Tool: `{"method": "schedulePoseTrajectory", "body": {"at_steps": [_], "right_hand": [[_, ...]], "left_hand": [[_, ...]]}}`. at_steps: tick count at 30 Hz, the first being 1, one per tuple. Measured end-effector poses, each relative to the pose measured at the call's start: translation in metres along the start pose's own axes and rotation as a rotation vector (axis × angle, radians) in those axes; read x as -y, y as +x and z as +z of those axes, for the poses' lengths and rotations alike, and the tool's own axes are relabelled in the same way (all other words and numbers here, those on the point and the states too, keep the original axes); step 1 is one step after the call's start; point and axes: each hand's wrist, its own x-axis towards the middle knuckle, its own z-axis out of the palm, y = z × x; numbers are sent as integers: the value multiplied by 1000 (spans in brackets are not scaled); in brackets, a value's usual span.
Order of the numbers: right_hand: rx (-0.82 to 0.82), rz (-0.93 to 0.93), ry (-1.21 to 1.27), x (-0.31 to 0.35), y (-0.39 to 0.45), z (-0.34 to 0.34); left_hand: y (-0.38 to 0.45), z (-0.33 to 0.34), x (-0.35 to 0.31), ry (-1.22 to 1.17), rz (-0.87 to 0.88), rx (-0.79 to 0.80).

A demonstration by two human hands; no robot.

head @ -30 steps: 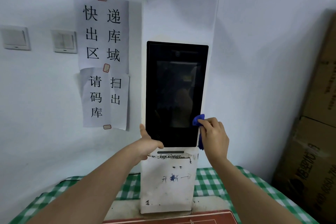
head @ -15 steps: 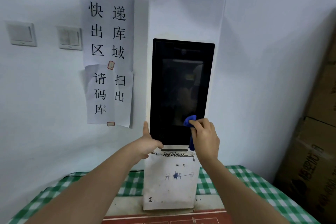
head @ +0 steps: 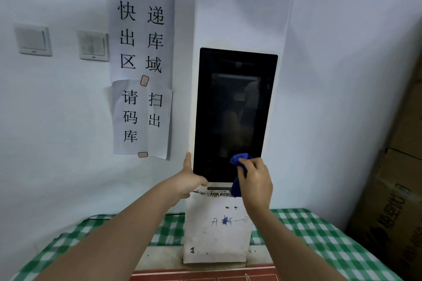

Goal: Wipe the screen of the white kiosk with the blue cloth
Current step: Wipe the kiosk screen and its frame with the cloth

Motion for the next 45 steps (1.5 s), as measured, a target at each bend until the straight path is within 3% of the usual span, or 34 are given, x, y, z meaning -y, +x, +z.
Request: {"method": "schedulePoseTrajectory", "body": {"at_steps": [11, 20, 28, 34, 38, 45], "right_hand": [[53, -189, 25, 60, -22, 38], [173, -391, -116, 85, -14, 35], [141, -284, -165, 15, 4, -1], [87, -49, -154, -31, 12, -24], [75, -7, -121, -27, 10, -21], [54, -92, -39, 23, -6, 10]], "left_hand": [[-3, -17, 9, -50, 25, 85], [-3, -31, 21, -3, -69, -129], [-4, 1, 2, 16, -33, -65], [-1, 13, -4, 28, -29, -63], [-1, 12, -3, 37, -33, -59], [-5, -1, 2, 52, -31, -25]]}}
